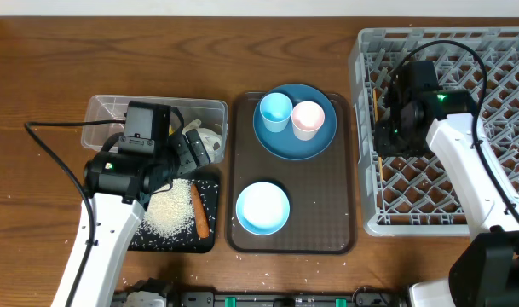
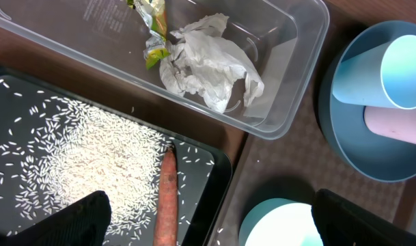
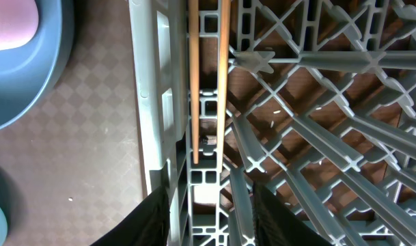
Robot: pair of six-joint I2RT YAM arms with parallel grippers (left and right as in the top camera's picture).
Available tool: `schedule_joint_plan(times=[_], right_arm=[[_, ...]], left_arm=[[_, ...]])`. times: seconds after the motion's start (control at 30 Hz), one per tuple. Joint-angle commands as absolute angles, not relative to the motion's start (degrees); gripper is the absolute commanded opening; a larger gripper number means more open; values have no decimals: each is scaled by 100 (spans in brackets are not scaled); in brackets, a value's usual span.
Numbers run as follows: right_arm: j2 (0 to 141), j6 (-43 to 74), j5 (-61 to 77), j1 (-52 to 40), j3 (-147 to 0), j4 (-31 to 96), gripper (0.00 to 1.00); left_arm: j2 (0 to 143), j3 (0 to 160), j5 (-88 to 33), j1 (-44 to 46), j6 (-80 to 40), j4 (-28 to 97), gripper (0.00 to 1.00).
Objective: Sort waste into correct bins and load items into the dishwasher rack
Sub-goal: 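Insert the second chopstick into the rack and open the right gripper, then move the right gripper left to the light-blue bowl on the brown tray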
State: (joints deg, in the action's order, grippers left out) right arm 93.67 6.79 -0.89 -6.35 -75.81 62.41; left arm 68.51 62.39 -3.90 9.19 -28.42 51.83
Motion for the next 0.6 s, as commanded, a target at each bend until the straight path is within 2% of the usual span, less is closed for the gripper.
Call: schedule_joint_plan(times=[0.0,0.37,0.57], right_arm=[[9236,683,-102,-607,-7701,6259,37],[9236,681,250,-609,-7697,6261,38],[9236,685,1295,-617,-7697,6243,33]], left_arm=[[6879,6322,-296,895,-2788,5177,96],[6879,6322,-296,895,-2788,5177,96],[6879,6322,-296,895,-2788,5175,96]])
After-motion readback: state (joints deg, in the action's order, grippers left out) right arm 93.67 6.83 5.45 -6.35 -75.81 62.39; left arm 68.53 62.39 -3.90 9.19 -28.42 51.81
